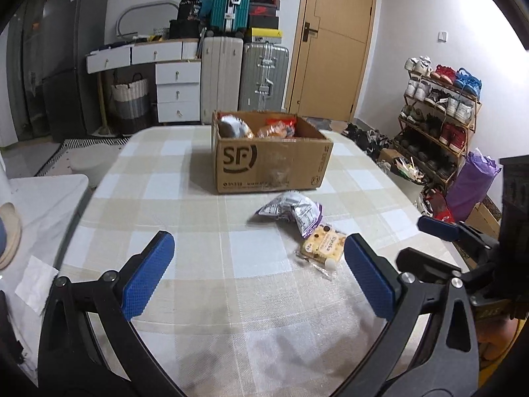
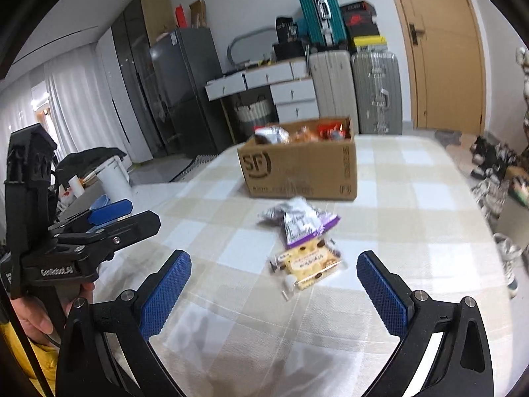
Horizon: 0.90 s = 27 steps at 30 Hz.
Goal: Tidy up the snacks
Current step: 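Grasp the cream cracker pack with the right tool while the left tool grasps the silver-purple bag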
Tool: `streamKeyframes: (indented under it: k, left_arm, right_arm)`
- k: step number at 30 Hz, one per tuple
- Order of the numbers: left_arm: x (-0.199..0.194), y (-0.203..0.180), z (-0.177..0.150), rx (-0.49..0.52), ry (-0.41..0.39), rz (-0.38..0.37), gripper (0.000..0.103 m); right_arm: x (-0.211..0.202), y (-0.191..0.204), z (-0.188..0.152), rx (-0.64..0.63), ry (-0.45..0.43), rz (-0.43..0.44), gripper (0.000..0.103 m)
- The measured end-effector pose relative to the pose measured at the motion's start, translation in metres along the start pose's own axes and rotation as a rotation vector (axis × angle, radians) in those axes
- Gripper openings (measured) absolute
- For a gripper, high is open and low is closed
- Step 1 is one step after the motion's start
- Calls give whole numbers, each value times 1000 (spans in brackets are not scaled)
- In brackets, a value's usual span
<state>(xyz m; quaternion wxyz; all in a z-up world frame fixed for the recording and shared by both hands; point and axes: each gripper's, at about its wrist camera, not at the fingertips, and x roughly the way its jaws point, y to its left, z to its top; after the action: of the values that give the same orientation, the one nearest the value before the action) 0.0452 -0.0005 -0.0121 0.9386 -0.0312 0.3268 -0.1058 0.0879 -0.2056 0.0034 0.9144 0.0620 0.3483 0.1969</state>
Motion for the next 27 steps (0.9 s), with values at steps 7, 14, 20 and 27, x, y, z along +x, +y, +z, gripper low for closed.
streamKeyframes:
  k: [7,14,20,27]
  left_arm:
    - [53,7,-5,-31,68,2,103]
    - [92,20,-5,-62,100,29,103]
    - [121,32,-3,-97,132,53,103]
    - [142,40,-2,-101,143,85,103]
  right_arm:
    - [77,-9,15,-148,159,-23,102]
    - [137,-27,16,-208,313,-15,102]
    - [156,-30,8,-265,363,-21,101]
    - [163,-28,-3,-303,376,-28,91]
